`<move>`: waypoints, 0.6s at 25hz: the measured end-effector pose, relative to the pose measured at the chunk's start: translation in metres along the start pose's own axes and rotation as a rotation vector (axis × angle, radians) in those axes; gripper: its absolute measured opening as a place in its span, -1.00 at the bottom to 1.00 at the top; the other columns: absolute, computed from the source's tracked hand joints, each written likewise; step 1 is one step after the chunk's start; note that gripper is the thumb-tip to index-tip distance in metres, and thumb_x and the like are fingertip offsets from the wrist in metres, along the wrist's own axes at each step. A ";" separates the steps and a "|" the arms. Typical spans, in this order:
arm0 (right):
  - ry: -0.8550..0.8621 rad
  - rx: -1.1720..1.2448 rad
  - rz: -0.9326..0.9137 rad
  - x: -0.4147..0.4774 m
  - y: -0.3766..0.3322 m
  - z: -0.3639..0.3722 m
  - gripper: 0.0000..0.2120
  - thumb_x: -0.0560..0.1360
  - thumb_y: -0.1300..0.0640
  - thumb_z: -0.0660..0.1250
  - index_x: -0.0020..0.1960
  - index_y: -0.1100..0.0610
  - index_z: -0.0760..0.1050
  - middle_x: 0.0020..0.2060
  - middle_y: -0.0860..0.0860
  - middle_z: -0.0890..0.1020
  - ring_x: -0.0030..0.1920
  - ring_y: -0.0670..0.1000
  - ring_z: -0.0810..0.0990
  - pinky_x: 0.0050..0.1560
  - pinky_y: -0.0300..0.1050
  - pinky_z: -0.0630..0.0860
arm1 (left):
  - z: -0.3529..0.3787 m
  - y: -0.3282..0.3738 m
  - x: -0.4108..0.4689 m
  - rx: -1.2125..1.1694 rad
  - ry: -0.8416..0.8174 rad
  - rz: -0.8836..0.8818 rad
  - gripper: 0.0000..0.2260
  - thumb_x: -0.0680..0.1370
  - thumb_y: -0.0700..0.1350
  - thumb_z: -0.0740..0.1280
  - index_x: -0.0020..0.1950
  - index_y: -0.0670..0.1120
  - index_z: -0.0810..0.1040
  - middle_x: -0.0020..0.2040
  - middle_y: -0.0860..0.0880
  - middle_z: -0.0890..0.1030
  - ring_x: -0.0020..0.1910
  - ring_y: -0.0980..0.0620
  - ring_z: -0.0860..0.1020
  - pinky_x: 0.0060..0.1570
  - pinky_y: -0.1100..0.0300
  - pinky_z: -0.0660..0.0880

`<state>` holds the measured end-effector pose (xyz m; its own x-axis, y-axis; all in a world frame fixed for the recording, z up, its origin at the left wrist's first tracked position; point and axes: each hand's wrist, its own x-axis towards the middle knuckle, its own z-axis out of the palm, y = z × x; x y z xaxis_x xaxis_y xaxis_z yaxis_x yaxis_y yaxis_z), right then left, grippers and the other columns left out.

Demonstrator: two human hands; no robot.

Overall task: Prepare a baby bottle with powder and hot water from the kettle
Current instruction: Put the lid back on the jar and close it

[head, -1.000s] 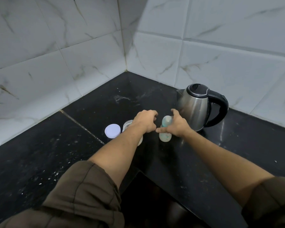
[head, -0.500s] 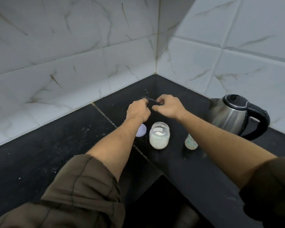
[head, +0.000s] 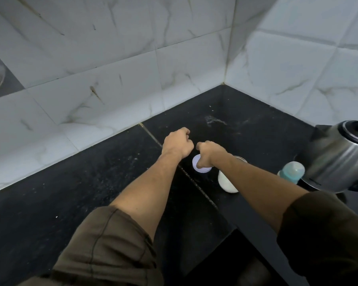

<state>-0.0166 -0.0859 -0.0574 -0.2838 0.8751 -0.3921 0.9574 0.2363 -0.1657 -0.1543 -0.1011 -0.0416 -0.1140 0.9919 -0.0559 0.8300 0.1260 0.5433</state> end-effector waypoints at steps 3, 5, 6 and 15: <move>-0.071 -0.110 0.019 0.012 -0.008 0.009 -0.30 0.41 0.06 0.54 0.48 0.07 0.34 0.35 0.11 0.43 0.26 0.23 0.55 -0.02 0.07 0.53 | 0.001 -0.005 0.009 0.003 -0.010 0.004 -0.61 0.63 -0.13 0.29 0.47 -0.01 0.49 0.26 0.01 0.65 0.25 -0.06 0.60 0.28 0.00 0.54; -0.106 -0.132 0.027 0.017 -0.010 0.014 -0.17 0.40 0.04 0.59 0.56 0.06 0.28 0.40 0.14 0.39 0.32 0.26 0.52 0.04 0.10 0.55 | 0.005 -0.007 0.016 -0.004 -0.022 -0.003 -0.62 0.63 -0.13 0.30 0.47 0.00 0.49 0.25 0.01 0.65 0.24 -0.04 0.60 0.28 0.00 0.55; -0.123 -0.133 0.023 0.017 -0.010 0.015 -0.13 0.41 0.02 0.60 0.59 0.05 0.24 0.43 0.15 0.37 0.35 0.27 0.50 0.12 0.13 0.56 | 0.007 -0.007 0.017 -0.008 -0.029 -0.006 -0.62 0.63 -0.13 0.31 0.47 0.00 0.48 0.26 0.02 0.64 0.24 -0.03 0.60 0.28 0.01 0.56; -0.157 -0.170 -0.023 0.029 -0.011 0.025 -0.23 0.52 0.11 0.51 0.63 0.00 0.23 0.47 0.17 0.30 0.39 0.27 0.46 0.30 0.20 0.55 | 0.010 -0.012 0.025 0.001 -0.053 -0.009 -0.57 0.62 -0.11 0.35 0.50 0.01 0.46 0.31 0.05 0.61 0.28 0.00 0.58 0.29 0.01 0.55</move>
<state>-0.0365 -0.0730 -0.0895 -0.2981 0.7953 -0.5278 0.9418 0.3350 -0.0271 -0.1621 -0.0781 -0.0580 -0.0919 0.9902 -0.1051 0.8299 0.1345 0.5414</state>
